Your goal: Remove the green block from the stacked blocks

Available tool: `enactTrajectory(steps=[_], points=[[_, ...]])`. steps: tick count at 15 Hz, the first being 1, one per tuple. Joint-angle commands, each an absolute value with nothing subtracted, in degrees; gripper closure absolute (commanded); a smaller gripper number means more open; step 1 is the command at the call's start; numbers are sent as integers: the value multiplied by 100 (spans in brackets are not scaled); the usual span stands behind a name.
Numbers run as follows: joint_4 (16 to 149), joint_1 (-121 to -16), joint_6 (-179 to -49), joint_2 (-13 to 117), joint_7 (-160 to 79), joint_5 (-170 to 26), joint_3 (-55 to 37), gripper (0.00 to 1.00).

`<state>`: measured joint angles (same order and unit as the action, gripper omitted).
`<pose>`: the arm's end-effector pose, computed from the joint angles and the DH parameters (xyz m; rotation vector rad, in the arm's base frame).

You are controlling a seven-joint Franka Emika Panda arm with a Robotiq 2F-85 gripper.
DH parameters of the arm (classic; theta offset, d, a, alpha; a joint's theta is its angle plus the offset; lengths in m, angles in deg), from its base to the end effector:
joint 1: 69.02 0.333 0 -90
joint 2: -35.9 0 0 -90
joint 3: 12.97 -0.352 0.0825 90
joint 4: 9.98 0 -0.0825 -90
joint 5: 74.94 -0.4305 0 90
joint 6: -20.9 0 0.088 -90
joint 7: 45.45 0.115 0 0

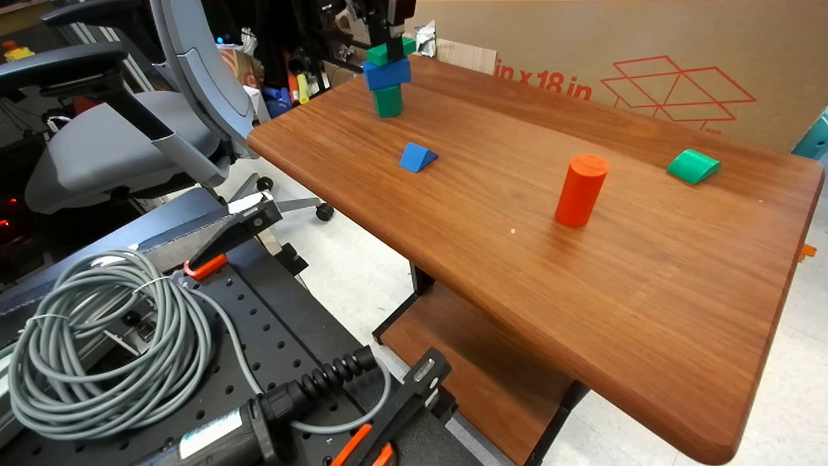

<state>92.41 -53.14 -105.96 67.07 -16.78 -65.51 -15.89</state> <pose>0.6617 0.2159 0.2308 3.0012 -0.1075 -0.0984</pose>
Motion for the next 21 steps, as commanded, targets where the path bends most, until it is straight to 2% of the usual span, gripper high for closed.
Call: enactTrajectory(steps=[1,12,21], points=[[9105,-5173,-10396,6723,-1715,-6445,-1477,92],[9917,-5471,-10777,5636,-1605,-6529,-1298,92],[9240,-6158,-10594,6192,-1757,-6774,-1030,92]])
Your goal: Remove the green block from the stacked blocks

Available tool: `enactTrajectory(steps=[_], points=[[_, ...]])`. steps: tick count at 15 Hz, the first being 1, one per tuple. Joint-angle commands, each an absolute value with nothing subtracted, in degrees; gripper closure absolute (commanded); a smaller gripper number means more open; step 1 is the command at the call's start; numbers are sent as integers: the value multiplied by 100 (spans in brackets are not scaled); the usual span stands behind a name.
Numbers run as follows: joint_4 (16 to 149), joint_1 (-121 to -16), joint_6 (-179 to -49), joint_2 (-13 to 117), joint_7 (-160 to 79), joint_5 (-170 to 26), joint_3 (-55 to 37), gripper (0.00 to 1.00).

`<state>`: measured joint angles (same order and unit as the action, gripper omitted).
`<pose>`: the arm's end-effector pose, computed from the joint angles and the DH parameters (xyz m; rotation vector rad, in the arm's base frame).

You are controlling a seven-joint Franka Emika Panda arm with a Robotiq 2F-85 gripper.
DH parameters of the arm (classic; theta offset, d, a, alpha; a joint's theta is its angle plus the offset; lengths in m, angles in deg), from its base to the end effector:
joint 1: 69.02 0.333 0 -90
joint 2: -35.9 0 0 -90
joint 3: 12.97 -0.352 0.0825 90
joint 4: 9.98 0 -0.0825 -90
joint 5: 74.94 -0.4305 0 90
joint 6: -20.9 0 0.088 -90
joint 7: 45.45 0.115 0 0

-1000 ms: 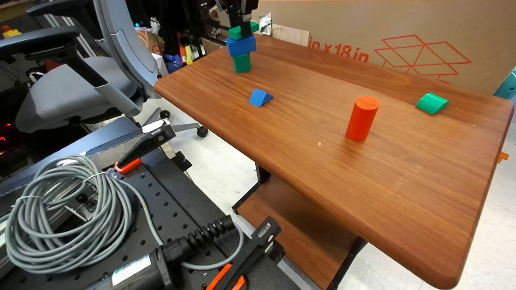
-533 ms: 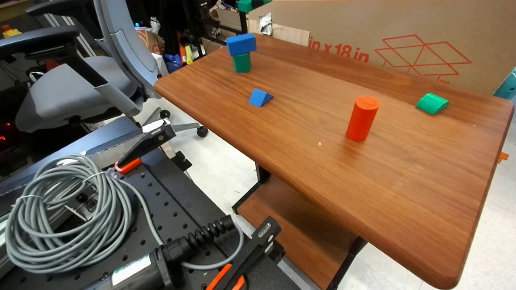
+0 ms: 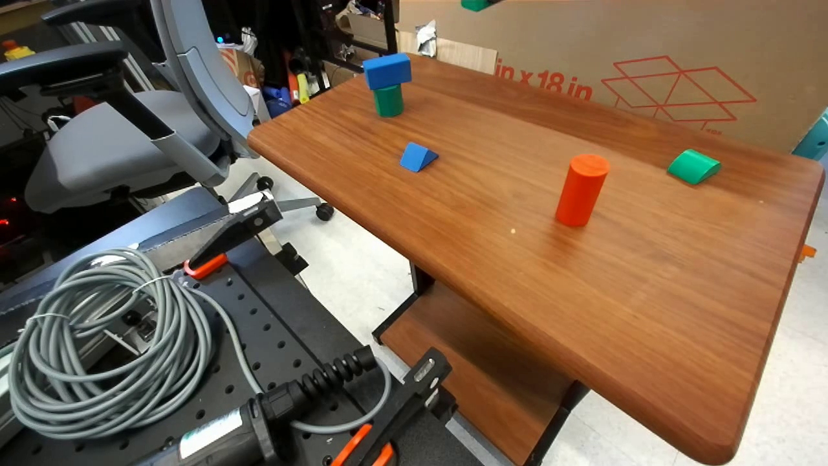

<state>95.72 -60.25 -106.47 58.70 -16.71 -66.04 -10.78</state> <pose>0.6827 0.0745 0.3060 2.9734 -0.4316 0.0341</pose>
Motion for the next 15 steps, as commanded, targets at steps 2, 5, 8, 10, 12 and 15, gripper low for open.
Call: enactTrajectory(steps=[2,5,8,10,12,15], points=[[9115,-6221,-10539,6415,-1743,-6765,-979,92],[8906,-6253,-10455,6811,-1729,-6756,-909,92],[8651,-6270,-10361,7213,-1758,-6807,-862,92],[8497,-6280,-10304,7431,-1779,-6854,-842,92],[8357,-6275,-10246,7600,-1774,-6880,-819,92],[8144,-6296,-10136,7825,-1798,-6991,-812,92]])
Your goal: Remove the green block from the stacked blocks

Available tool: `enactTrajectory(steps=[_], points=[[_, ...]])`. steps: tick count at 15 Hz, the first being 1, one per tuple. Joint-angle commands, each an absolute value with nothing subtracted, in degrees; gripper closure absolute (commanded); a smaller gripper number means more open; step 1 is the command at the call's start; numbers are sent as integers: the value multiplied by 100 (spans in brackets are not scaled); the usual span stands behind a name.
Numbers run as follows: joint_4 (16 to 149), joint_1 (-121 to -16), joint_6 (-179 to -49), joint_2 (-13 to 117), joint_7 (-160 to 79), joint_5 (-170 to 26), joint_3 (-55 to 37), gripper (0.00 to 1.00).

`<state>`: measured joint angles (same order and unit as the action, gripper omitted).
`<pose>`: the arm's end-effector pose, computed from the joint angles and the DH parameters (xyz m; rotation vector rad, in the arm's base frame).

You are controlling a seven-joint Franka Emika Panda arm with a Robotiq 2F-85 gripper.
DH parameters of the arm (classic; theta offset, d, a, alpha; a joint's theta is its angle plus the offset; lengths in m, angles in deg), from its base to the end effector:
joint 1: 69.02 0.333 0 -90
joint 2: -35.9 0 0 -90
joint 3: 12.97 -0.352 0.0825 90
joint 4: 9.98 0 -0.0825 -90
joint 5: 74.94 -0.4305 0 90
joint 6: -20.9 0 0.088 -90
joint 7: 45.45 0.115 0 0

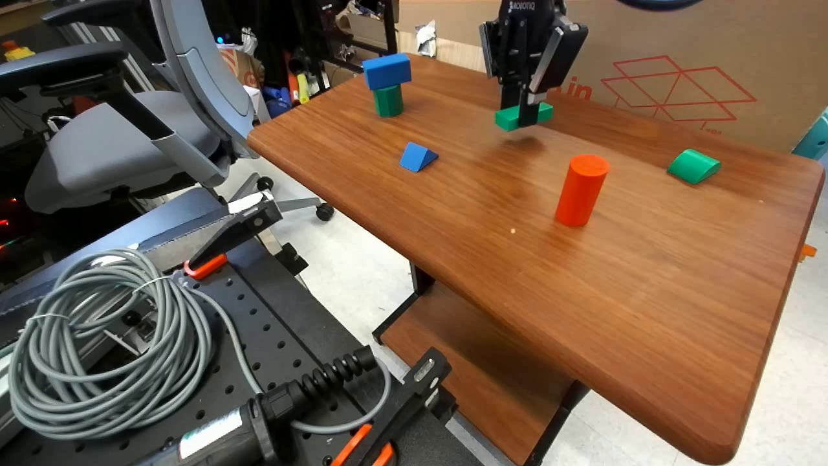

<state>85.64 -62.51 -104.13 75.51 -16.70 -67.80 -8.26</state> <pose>0.7163 0.0224 0.1772 2.8930 -0.5496 -0.1941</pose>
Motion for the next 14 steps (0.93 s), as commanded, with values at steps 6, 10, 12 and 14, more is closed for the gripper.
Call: enactTrajectory(steps=[6,10,12,14], points=[[7886,-6248,-10062,8052,-1743,-7058,-749,92],[7979,-6200,-10149,7951,-1683,-7031,-719,34],[8185,-6204,-10278,7735,-1740,-7058,-763,19],[8590,-6149,-10483,7305,-1738,-7043,-789,4]])
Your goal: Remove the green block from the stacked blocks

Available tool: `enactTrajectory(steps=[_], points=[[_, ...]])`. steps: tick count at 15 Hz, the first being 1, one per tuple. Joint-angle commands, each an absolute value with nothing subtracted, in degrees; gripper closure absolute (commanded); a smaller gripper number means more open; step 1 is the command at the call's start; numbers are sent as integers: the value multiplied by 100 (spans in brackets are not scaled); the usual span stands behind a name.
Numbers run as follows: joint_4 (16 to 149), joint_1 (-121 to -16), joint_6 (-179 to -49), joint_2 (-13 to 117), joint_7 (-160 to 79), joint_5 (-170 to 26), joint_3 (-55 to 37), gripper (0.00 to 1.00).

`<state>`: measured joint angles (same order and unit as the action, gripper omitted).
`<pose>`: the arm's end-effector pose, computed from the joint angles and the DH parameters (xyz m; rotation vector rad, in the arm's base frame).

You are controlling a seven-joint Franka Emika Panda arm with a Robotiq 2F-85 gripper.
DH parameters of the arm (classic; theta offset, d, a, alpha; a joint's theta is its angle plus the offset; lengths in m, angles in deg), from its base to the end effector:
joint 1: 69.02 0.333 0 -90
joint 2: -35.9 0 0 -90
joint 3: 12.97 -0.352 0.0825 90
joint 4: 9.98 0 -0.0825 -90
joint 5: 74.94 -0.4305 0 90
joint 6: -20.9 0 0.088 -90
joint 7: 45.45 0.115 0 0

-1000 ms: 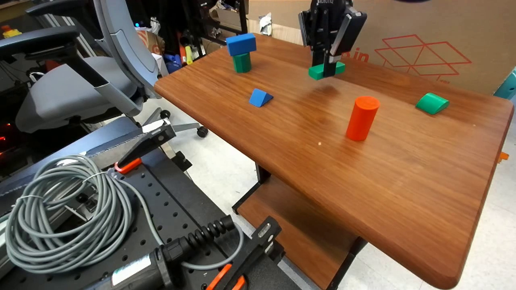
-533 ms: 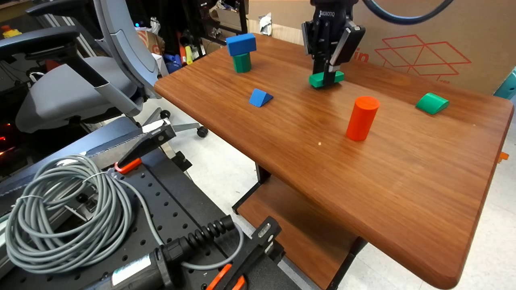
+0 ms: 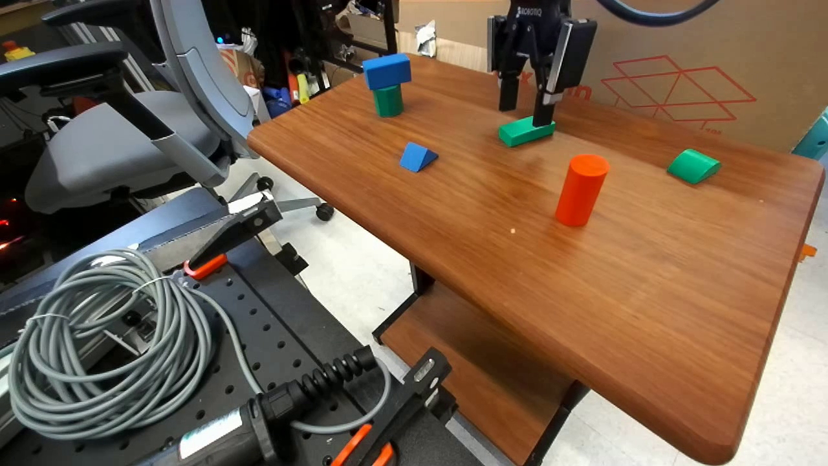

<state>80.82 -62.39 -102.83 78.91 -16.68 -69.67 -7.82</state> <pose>0.7350 0.0223 0.1692 2.9005 -0.5876 -0.1971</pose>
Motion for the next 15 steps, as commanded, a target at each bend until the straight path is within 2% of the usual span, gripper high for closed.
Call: enactTrajectory(steps=[1,8,11,12,15], points=[[8735,-6126,-10574,7130,-1753,-7031,-807,1],[10111,-5866,-11046,5141,-1673,-7126,-1142,0],[10397,-5945,-10443,4402,-1878,-7452,-1422,0],[9947,-5939,-10675,4989,-1685,-7213,-1360,0],[10047,-5954,-10608,4794,-1679,-7223,-1413,0]])
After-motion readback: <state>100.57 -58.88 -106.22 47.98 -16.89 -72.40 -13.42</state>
